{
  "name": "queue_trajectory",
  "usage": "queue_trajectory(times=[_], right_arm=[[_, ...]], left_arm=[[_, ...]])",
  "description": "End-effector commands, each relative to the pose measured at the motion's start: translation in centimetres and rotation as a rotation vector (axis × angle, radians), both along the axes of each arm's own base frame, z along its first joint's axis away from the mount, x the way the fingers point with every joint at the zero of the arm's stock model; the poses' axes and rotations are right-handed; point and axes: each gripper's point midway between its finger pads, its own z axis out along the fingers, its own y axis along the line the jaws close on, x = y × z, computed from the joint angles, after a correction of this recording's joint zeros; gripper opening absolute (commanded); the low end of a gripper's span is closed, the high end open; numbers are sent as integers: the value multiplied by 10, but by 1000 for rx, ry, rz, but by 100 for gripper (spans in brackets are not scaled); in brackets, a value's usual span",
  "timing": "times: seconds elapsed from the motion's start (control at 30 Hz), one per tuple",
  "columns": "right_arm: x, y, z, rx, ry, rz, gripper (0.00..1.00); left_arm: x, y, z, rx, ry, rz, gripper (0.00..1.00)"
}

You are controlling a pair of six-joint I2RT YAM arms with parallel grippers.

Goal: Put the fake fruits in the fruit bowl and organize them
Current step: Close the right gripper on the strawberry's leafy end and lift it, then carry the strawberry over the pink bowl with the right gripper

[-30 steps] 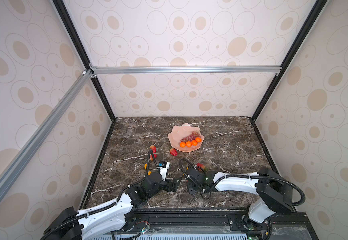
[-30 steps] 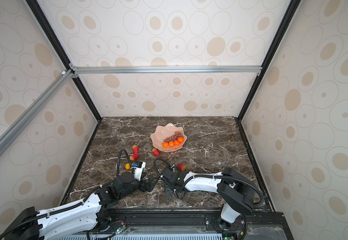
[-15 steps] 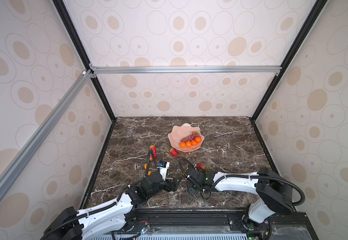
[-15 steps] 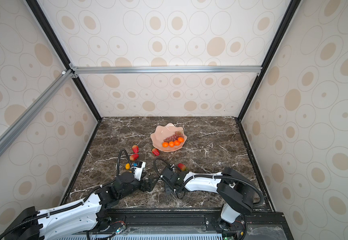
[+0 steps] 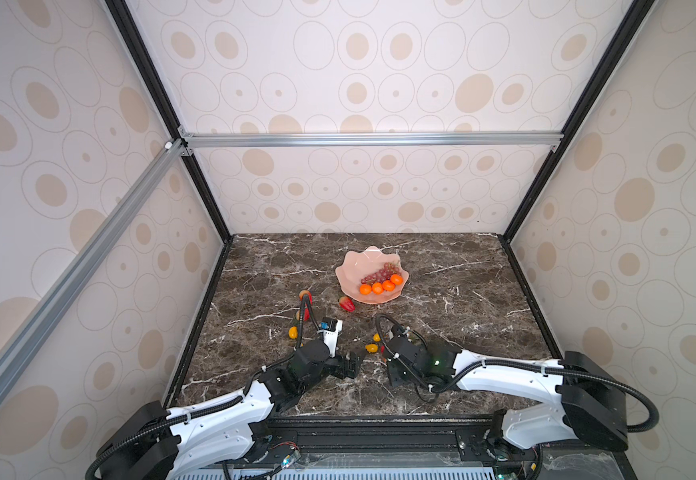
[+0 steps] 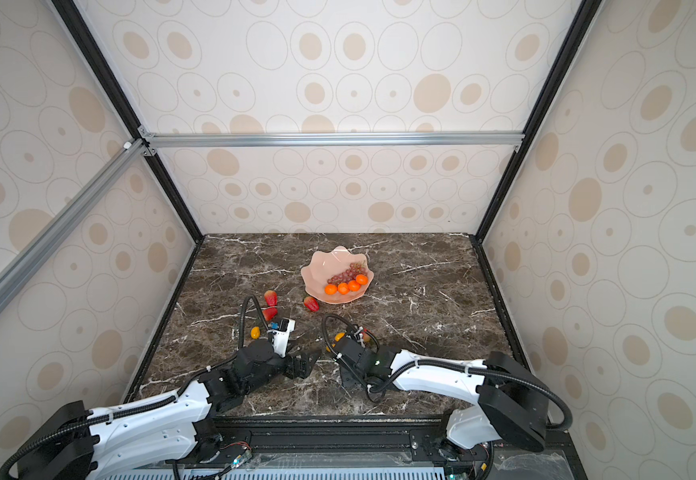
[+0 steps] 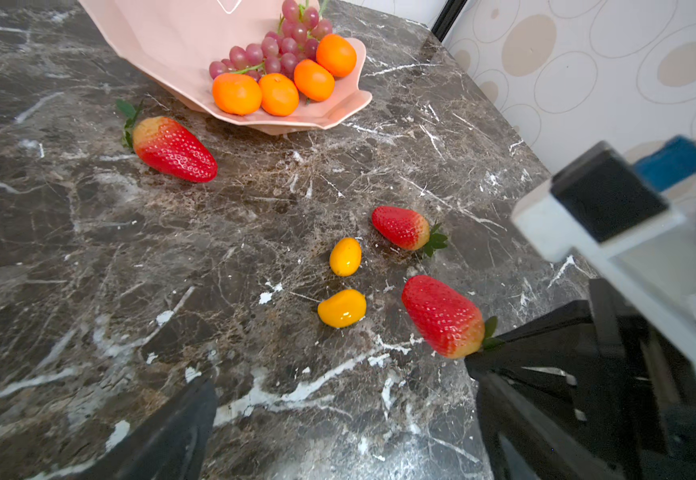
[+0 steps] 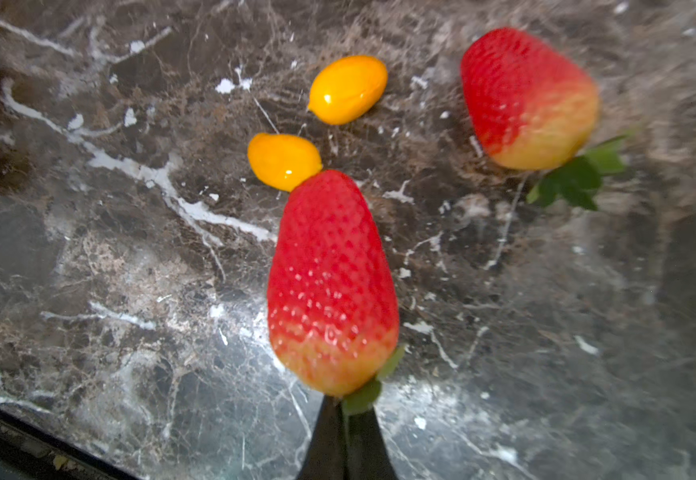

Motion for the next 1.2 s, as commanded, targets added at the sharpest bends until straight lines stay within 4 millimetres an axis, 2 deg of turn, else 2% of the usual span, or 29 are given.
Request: queue_trajectory(times=[0.0,0.27,0.4,0.67,0.93,1.1,1.17], right_arm=[[8,-21,15,-42,-87,-48,0],[31,-44,53,-65,-192,-81,0],[46,-44,71,-17,-216,-91,0],[71,-34,93,17,-240,-80,0],[100,-24,107,48,-242,-100,0],[132,-4,115,134,-246,-156,0],[151,8,117,178,-250,-196,0]], left_arm=[[15,-16,35,-46,-91,2,98],[36,-30,53,-30,-138,17,98],[48,-31,62,-31,-160,29,98],[73,-20,75,-50,-171,88,98],[94,-1,75,-64,-163,143,99],[113,9,76,-71,-153,173,98],[124,12,77,-77,-146,183,98]])
